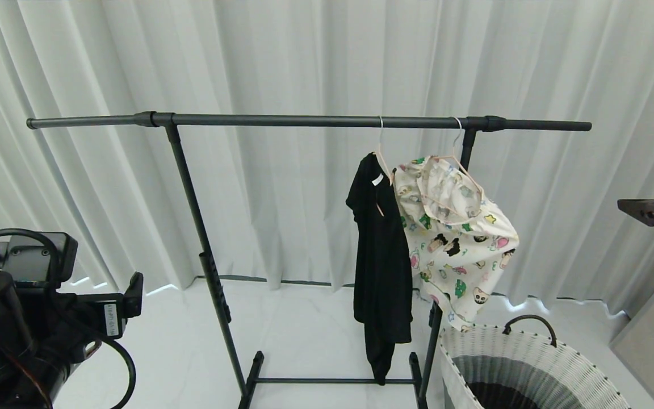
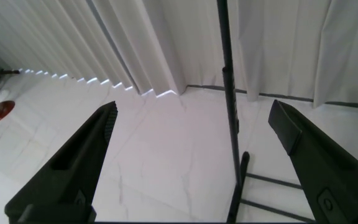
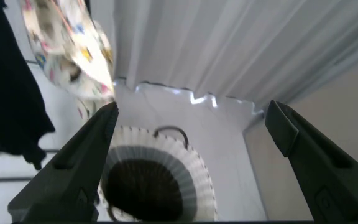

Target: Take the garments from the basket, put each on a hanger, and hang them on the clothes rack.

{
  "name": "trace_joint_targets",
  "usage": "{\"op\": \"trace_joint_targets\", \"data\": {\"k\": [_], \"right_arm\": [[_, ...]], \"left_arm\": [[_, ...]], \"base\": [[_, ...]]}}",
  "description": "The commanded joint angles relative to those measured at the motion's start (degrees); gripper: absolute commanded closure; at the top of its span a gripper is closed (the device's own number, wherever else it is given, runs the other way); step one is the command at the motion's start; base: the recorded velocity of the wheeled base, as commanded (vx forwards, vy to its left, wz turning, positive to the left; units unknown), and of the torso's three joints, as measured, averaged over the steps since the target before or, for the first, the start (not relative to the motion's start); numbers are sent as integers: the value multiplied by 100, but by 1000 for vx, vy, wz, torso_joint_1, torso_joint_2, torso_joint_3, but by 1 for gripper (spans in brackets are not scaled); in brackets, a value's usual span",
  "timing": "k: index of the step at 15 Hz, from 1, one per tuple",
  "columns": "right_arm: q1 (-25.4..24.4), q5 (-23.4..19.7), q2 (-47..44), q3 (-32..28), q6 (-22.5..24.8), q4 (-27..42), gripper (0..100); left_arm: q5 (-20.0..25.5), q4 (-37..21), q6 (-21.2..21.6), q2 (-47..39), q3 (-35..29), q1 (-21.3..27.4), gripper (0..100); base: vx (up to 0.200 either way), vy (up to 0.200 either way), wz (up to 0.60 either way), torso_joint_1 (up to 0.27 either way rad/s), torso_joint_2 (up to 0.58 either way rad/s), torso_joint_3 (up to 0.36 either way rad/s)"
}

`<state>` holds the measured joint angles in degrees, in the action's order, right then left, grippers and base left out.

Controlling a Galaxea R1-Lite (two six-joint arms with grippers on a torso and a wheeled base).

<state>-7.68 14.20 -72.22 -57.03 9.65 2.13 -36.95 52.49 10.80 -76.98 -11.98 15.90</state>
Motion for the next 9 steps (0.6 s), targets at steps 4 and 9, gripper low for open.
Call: {"op": "trace_joint_targets", "data": {"k": [4, 9], "right_arm": [[47, 171, 384, 377, -7, 6, 0], [434, 171, 1201, 1493, -16, -2, 0]], "left_arm": [[-5, -11, 19, 298, 152, 1, 0], [-23, -11, 19, 975, 653, -16, 0]], "base": [[-50, 0, 0, -138, 299, 181], [0, 0, 0, -204, 496, 274]]}}
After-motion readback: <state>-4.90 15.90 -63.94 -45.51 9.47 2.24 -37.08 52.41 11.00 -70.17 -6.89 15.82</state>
